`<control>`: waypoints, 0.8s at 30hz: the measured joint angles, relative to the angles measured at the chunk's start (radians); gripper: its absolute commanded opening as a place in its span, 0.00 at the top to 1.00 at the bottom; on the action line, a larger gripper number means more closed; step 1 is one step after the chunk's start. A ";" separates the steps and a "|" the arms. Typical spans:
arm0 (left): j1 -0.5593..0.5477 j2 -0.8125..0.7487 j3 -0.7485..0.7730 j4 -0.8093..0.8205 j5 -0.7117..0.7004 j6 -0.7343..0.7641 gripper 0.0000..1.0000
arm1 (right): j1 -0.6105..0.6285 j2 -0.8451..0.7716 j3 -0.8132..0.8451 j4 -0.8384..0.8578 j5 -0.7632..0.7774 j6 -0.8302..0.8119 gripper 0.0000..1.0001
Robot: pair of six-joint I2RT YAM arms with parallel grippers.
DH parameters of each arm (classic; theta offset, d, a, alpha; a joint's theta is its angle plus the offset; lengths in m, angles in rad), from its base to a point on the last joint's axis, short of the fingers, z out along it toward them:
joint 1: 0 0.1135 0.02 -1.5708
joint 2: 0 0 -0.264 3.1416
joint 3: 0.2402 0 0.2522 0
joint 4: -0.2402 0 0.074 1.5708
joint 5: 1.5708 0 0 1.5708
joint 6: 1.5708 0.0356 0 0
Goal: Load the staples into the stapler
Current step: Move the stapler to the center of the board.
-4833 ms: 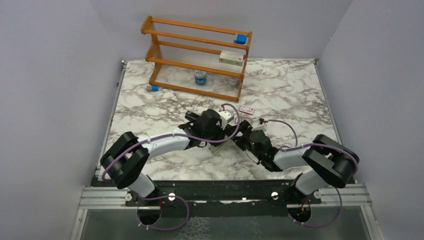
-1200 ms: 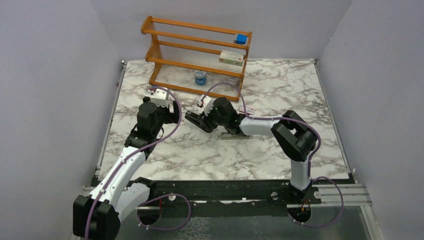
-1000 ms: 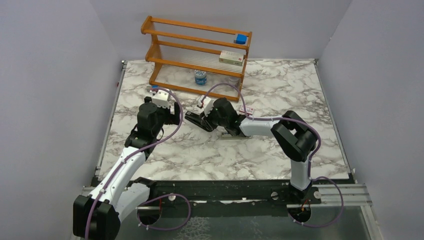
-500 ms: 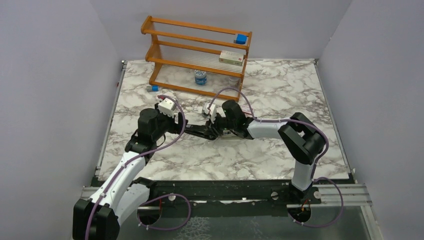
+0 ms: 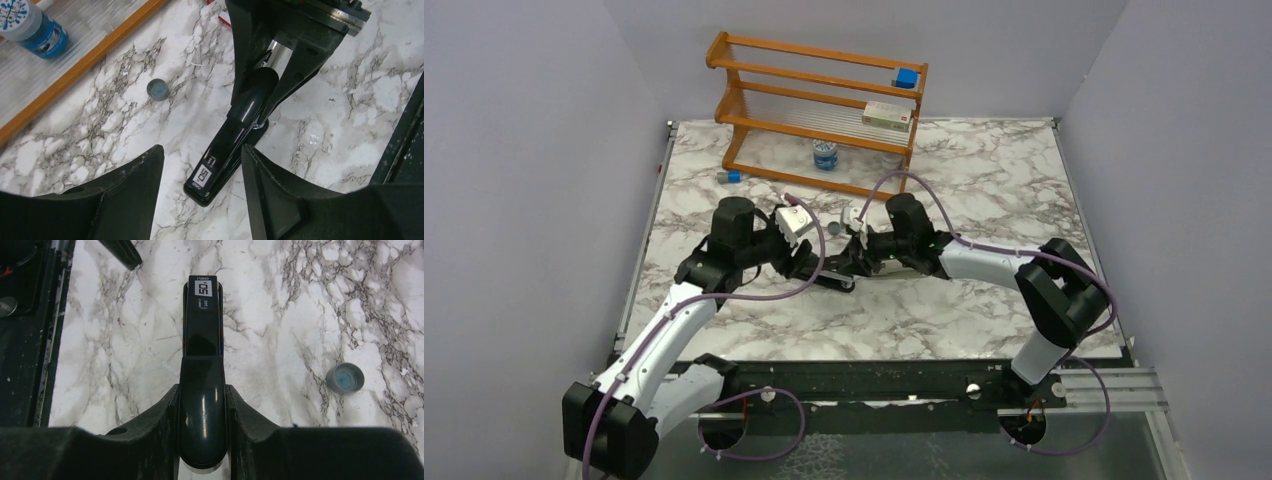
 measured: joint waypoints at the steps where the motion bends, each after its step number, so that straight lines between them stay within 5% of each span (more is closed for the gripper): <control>1: -0.009 0.002 0.018 -0.027 0.002 0.040 0.35 | 0.000 -0.013 -0.011 0.001 -0.006 -0.001 0.99; 13: -0.198 0.185 0.031 -0.333 -0.077 0.366 0.33 | 0.002 -0.103 -0.181 0.001 -0.012 -0.002 0.92; 24: -0.248 0.242 -0.010 -0.326 -0.102 0.463 0.32 | 0.053 -0.112 -0.243 0.016 0.035 0.002 0.53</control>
